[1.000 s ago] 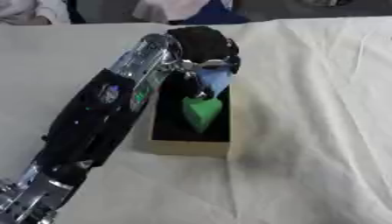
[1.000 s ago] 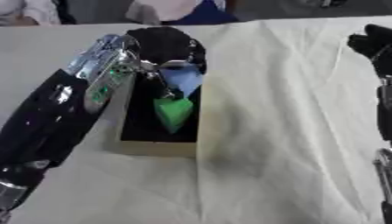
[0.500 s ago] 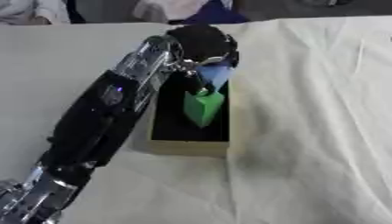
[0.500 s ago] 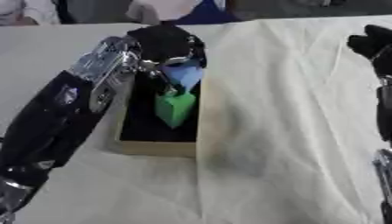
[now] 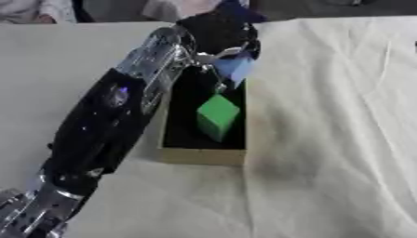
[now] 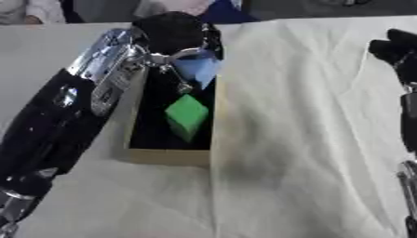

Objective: Pick up objects on the table and place them in the box.

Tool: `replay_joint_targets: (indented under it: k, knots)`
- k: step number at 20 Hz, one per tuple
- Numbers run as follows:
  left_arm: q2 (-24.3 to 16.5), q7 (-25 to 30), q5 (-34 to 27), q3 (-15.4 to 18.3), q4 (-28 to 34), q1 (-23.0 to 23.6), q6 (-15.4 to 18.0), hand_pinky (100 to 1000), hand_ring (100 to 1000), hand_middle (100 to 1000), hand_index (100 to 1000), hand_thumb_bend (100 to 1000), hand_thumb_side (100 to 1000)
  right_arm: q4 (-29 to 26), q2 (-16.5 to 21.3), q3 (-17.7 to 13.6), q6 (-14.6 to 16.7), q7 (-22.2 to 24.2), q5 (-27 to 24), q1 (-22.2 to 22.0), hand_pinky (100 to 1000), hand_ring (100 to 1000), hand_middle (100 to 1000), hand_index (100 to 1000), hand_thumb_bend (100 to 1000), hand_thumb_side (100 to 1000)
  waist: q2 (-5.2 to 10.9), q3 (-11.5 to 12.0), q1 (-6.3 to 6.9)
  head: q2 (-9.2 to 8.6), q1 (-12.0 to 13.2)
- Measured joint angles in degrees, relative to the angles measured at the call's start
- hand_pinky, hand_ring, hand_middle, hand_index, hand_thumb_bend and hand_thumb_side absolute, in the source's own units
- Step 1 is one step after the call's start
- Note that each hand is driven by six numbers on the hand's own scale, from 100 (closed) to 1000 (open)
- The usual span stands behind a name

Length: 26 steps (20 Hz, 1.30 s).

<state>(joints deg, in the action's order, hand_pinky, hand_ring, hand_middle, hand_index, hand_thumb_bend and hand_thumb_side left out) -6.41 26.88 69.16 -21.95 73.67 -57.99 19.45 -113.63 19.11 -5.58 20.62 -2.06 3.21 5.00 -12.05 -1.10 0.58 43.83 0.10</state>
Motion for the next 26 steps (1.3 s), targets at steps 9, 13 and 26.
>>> replay_joint_targets:
  k: [9, 13, 26]
  knots:
    - [0.5, -1.6, 2.3, 2.2, -5.9, 0.0, -1.7, 586, 660, 632, 745, 236, 100, 0.0, -0.4, 0.3, -0.2, 0.2, 0.0, 0.0, 842, 806, 650, 840, 100, 904, -0.96, -0.6, -0.02, 0.0, 0.3]
    - [0.9, -3.6, 3.8, 3.6, -8.0, -0.3, -2.6, 592, 666, 638, 751, 238, 100, 0.0, -0.7, 0.3, -0.3, 0.3, 0.1, 0.1, 842, 806, 650, 840, 100, 906, -1.31, -0.8, -0.02, 0.0, 0.6]
    - [1.4, -1.0, 1.2, 4.1, -10.0, 0.1, -1.8, 805, 875, 870, 920, 442, 433, 0.0, -0.7, 0.3, -0.3, 0.4, 0.2, 0.1, 842, 806, 649, 840, 100, 903, -1.54, -0.5, 0.0, 0.0, 0.7]
